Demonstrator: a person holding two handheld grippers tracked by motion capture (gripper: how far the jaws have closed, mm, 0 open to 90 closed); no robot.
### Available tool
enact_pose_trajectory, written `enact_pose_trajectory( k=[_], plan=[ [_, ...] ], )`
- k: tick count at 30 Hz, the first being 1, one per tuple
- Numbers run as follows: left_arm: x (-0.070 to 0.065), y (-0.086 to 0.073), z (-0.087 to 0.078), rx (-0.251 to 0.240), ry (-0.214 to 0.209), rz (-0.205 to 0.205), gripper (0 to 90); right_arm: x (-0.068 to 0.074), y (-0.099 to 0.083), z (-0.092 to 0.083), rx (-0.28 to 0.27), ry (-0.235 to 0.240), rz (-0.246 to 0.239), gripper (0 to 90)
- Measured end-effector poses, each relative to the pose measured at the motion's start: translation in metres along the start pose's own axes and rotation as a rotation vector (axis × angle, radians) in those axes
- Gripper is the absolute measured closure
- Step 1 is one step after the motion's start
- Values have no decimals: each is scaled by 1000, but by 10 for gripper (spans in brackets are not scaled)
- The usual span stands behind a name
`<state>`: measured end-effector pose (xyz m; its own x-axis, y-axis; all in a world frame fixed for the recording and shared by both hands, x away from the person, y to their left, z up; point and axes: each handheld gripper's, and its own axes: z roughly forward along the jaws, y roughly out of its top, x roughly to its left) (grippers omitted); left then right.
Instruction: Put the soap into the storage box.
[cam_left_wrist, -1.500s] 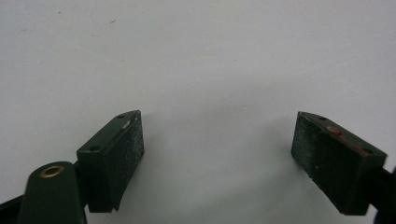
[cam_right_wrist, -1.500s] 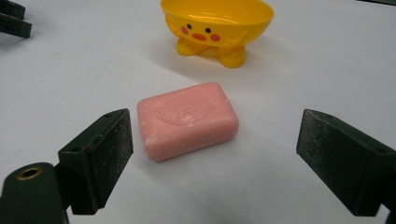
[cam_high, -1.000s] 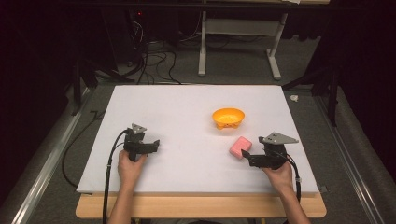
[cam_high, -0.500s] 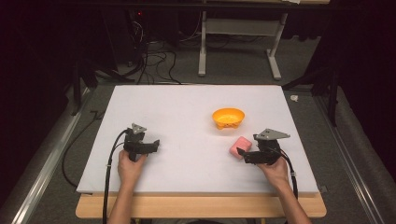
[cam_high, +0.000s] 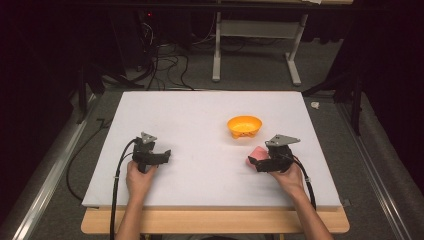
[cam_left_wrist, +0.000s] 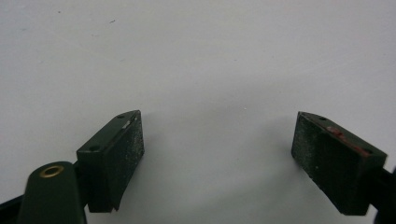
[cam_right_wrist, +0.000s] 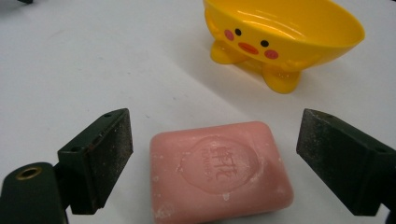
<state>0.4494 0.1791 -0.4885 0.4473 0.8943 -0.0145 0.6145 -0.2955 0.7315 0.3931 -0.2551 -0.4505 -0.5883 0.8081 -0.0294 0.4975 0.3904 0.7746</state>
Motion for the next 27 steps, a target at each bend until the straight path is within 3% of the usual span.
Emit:
enact_pose_trajectory(
  k=[14,27],
  plan=[
    [0,0,0,0,0,0,173,-5,-5,15,53,15,4,114],
    [0,0,0,0,0,0,174,-2,-10,26,115,7,-25,114]
  ],
)
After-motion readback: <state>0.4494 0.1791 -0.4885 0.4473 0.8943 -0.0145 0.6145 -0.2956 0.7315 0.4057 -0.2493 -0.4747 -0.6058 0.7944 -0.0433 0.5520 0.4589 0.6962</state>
